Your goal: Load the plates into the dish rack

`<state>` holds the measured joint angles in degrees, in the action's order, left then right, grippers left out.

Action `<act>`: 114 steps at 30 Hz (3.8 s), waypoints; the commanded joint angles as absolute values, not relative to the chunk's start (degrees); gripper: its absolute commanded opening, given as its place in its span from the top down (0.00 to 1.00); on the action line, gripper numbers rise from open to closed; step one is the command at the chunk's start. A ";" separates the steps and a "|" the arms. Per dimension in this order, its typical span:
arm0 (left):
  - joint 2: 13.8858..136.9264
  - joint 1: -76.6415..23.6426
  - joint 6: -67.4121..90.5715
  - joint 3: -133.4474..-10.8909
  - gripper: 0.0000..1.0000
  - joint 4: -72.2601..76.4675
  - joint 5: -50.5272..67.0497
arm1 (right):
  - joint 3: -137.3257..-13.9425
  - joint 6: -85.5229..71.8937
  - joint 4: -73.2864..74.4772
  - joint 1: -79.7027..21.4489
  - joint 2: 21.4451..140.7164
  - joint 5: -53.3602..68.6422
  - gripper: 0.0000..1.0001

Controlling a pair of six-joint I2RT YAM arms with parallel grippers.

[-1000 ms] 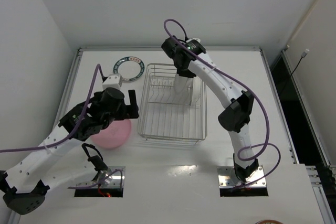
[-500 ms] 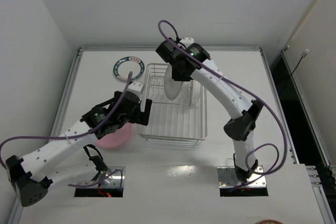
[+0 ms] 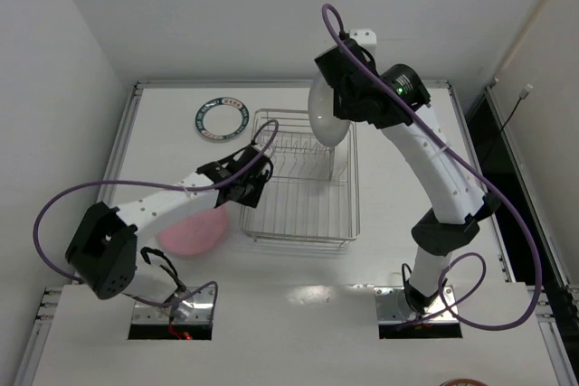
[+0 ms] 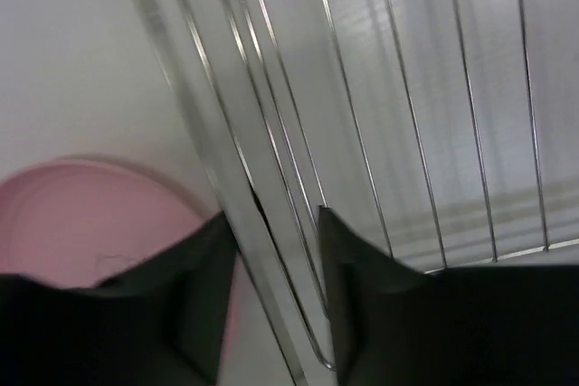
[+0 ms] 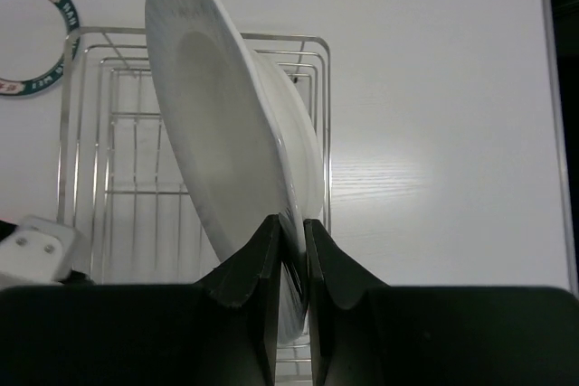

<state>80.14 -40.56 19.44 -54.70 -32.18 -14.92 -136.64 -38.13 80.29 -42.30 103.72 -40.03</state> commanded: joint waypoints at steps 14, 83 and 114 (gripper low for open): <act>92.03 -34.89 46.45 -67.15 1.00 -29.53 -4.47 | -135.27 -25.14 80.24 -35.87 106.61 -47.64 1.00; 88.41 -37.62 49.59 -70.21 0.14 -43.77 -22.85 | -113.55 -31.38 69.17 -34.72 107.94 -21.00 0.22; 127.08 -16.61 32.70 -116.01 0.00 -40.44 -21.80 | -93.52 -21.62 53.70 -32.52 90.35 0.88 0.15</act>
<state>126.80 -16.86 33.80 -110.74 -42.68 -28.05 -94.11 -23.38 57.28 -33.04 92.95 -2.07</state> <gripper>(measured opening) 0.995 0.852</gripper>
